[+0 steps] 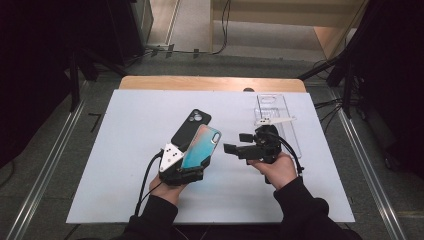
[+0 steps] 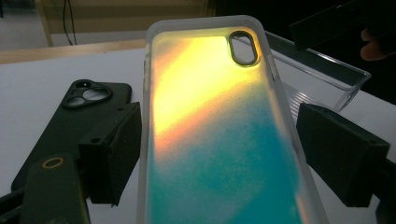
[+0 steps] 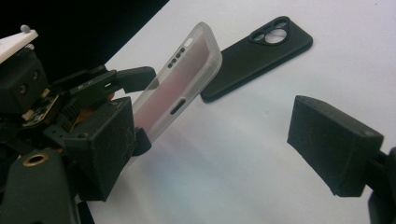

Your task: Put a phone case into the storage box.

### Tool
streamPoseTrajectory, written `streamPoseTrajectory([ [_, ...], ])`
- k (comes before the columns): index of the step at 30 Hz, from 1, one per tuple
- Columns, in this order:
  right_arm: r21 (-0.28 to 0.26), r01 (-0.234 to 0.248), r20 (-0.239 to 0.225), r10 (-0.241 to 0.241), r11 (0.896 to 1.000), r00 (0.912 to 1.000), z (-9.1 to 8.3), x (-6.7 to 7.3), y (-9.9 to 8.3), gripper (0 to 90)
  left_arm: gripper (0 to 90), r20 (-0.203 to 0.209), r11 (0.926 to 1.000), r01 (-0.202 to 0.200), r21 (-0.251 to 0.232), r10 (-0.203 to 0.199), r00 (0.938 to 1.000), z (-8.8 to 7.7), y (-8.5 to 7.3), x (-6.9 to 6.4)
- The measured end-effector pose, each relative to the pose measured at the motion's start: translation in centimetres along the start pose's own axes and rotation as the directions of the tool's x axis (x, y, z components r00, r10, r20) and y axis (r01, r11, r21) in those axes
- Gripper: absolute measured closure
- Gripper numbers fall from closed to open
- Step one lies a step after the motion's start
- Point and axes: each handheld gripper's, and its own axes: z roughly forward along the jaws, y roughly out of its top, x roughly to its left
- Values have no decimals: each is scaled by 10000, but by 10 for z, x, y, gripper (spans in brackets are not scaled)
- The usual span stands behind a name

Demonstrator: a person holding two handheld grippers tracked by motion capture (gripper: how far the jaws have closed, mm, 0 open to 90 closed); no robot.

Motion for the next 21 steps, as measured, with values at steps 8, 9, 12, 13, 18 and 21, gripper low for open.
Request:
streamPoseTrajectory([
  [8,6,-324,-229,324,9995,9992,9,0,7,133,169,-14,9997,57,-220,-57,10000,0,-2,-3],
  [9,36,-335,-228,336,9994,9992,10,0,8,135,169,-10,9996,76,-270,-77,10000,0,-2,-3],
  [12,58,-422,-263,423,9991,9988,15,0,9,136,169,-8,9994,75,-343,-75,10000,0,-3,-4],
  [13,69,-456,-268,458,9989,9986,17,0,10,136,169,23,9993,61,-356,-61,10000,0,-3,-3],
  [18,162,-632,-436,638,9979,9970,26,-1,12,189,169,56,9996,-13,-292,14,10000,2,-4,-5],
  [21,240,-725,-511,736,9971,9960,31,-1,13,215,169,98,9996,-44,-265,47,9999,3,-5,-7],
])
